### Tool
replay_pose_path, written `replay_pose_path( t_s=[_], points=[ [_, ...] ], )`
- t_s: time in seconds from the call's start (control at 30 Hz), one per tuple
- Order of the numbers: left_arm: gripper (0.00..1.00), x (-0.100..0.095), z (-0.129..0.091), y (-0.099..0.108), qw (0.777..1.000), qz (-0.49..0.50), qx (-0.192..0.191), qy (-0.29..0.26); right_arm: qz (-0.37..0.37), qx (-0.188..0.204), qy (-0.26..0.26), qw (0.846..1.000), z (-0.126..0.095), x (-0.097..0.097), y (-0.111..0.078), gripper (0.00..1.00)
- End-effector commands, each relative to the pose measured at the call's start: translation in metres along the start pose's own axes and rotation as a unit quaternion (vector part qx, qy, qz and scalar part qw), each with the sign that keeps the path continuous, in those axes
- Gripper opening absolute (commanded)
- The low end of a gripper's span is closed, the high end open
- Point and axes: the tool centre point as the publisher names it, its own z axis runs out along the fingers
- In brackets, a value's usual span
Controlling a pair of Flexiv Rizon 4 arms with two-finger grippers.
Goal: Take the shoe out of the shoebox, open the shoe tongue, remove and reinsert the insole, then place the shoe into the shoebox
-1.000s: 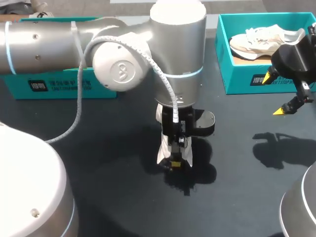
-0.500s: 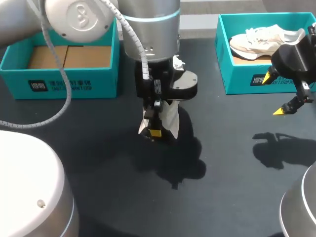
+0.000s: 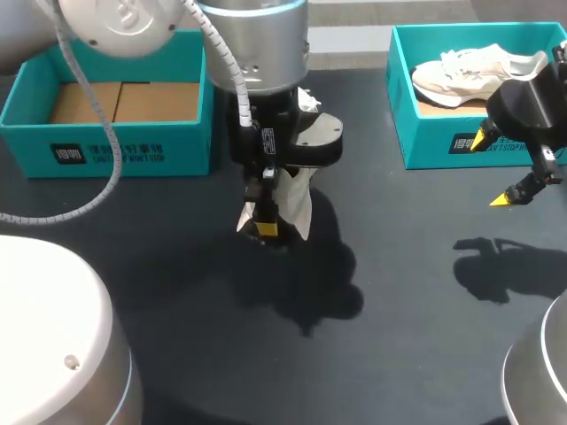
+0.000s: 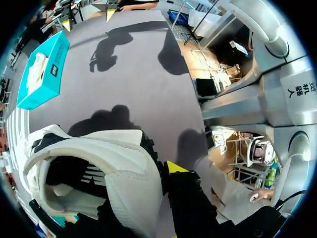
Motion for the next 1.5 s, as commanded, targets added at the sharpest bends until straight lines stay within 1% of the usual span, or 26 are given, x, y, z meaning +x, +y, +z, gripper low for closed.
replay_pose_path(
  t_s=[0.03,0.1,0.13,0.17,0.2,0.27,0.3,0.37,0.43,0.57,0.63,0.77,0.9,0.93,0.97,1.03,1.5],
  points=[
    [0.0,-0.014,-0.012,0.034,0.999,0.024,0.011,0.02,0.0,0.002,0.002,1.0,0.001,-0.002,0.001,1.0],
    [0.0,-0.02,-0.016,0.05,0.999,0.031,0.008,-0.002,0.0,0.002,0.002,1.0,0.001,-0.002,0.001,1.0],
    [0.0,-0.026,-0.02,0.062,0.999,0.039,0.012,0.008,0.0,0.002,0.002,1.0,0.001,-0.002,0.001,1.0],
    [0.0,-0.03,-0.021,0.069,0.999,0.047,0.005,0.01,0.0,0.002,0.002,1.0,0.001,-0.002,0.001,1.0],
    [0.0,-0.033,-0.022,0.076,0.999,0.046,0.008,0.004,0.0,0.002,0.002,1.0,0.001,-0.002,0.001,1.0],
    [0.0,-0.044,-0.025,0.099,0.999,0.039,-0.008,-0.009,0.0,0.002,0.002,1.0,0.001,-0.002,0.001,1.0],
    [0.0,-0.048,-0.027,0.109,0.999,0.043,-0.005,-0.005,0.0,0.002,0.002,1.0,0.001,-0.002,0.001,1.0],
    [0.0,-0.052,-0.03,0.127,0.998,0.056,-0.013,-0.014,0.0,0.002,0.002,1.0,0.001,-0.002,0.001,1.0],
    [0.0,-0.062,-0.034,0.153,0.998,0.062,-0.005,-0.008,0.0,0.002,0.002,1.0,0.001,-0.002,0.001,1.0],
    [0.0,-0.079,-0.04,0.197,1.0,0.03,0.002,-0.002,0.0,0.002,0.002,1.0,0.001,-0.002,0.001,1.0],
    [0.0,-0.088,-0.045,0.224,1.0,0.015,0.0,-0.008,0.0,0.002,0.002,1.0,0.001,-0.002,0.001,1.0],
    [0.0,-0.096,-0.054,0.263,1.0,0.006,-0.003,-0.011,0.0,0.002,0.002,1.0,0.001,-0.002,0.001,1.0],
    [0.0,-0.1,-0.062,0.3,1.0,-0.004,-0.017,-0.015,0.0,0.002,0.002,1.0,0.001,-0.002,0.001,1.0],
    [0.0,-0.102,-0.065,0.308,1.0,-0.015,-0.008,-0.012,0.0,0.002,0.002,1.0,0.001,-0.002,0.001,1.0],
    [0.0,-0.104,-0.068,0.317,1.0,-0.023,-0.013,-0.017,0.0,0.002,0.002,1.0,0.001,-0.002,0.001,1.0],
    [0.0,-0.105,-0.073,0.332,0.999,-0.038,-0.001,-0.008,0.0,0.002,0.002,1.0,0.001,-0.002,0.001,1.0],
    [0.0,-0.105,-0.073,0.332,0.999,-0.038,-0.001,-0.008,0.0,0.002,0.002,1.0,0.001,-0.002,0.001,1.0]
  ],
)
